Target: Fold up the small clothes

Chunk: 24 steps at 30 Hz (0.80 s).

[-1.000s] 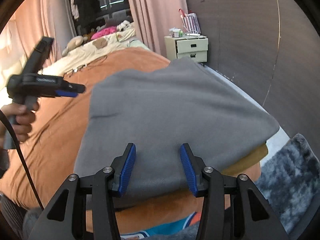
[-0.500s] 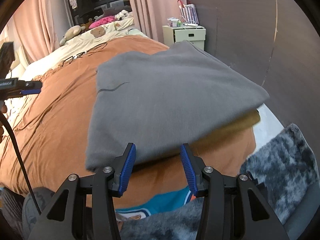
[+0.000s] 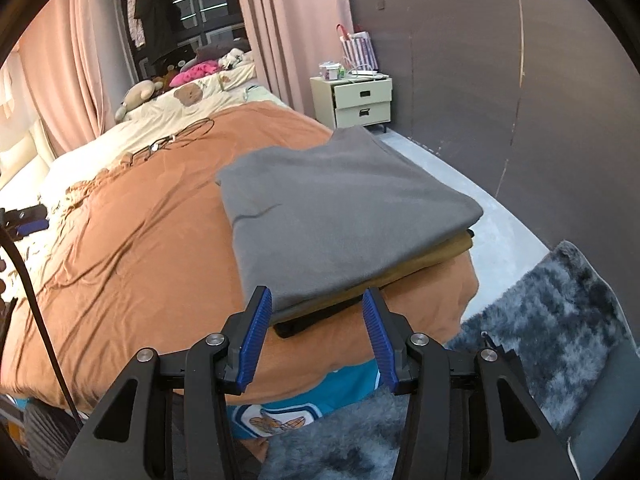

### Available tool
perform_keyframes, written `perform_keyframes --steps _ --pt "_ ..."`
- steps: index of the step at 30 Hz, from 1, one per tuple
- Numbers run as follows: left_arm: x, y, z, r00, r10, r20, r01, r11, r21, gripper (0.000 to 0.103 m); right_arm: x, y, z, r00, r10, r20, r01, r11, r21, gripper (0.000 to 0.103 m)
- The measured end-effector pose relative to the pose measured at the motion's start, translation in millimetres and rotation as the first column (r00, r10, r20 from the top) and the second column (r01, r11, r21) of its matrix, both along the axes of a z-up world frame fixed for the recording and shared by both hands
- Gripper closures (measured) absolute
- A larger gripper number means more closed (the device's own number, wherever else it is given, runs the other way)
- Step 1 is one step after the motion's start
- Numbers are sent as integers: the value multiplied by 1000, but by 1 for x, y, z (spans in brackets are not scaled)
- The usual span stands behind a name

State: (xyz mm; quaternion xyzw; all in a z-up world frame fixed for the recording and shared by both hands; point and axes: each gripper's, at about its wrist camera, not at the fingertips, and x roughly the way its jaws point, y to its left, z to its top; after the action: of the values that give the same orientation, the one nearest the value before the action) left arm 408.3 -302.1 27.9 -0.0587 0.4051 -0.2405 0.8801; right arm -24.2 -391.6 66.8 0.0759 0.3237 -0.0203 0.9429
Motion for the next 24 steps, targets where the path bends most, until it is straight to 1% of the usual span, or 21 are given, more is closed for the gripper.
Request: perform_keyframes --steps 1,3,5,6,7,9,11,13,19,24 --pt "-4 5 3 1000 10 10 -10 1000 -2 7 -4 2 4 1000 -3 -1 3 1000 2 58" --pt "-14 16 10 998 38 41 -38 999 -5 3 -10 5 11 1000 -11 4 11 1000 -10 51" --pt "-25 28 17 997 48 67 -47 999 -14 1 -18 10 21 1000 -22 22 23 1000 -17 28" --pt "-29 33 20 996 52 76 -51 999 -14 0 -22 13 25 999 -27 34 28 999 -20 23" --pt "-34 39 23 995 59 83 -58 998 -11 0 -26 15 29 998 -30 47 31 999 -23 19" --pt "-44 52 29 992 76 98 -75 997 -16 0 -33 22 36 998 -27 60 28 999 -22 16" --pt "-51 64 34 990 91 108 -89 996 -23 0 -41 30 42 997 -24 72 26 999 -24 6" --pt "-60 77 39 987 106 122 -104 994 -26 0 -50 41 48 996 -14 90 17 999 -29 0" --pt "-91 120 53 971 157 181 -157 987 -15 1 -60 58 49 994 18 107 -14 999 -38 0" --pt "-115 152 62 958 188 218 -189 982 -18 0 -64 71 54 992 61 109 -60 998 -11 0"
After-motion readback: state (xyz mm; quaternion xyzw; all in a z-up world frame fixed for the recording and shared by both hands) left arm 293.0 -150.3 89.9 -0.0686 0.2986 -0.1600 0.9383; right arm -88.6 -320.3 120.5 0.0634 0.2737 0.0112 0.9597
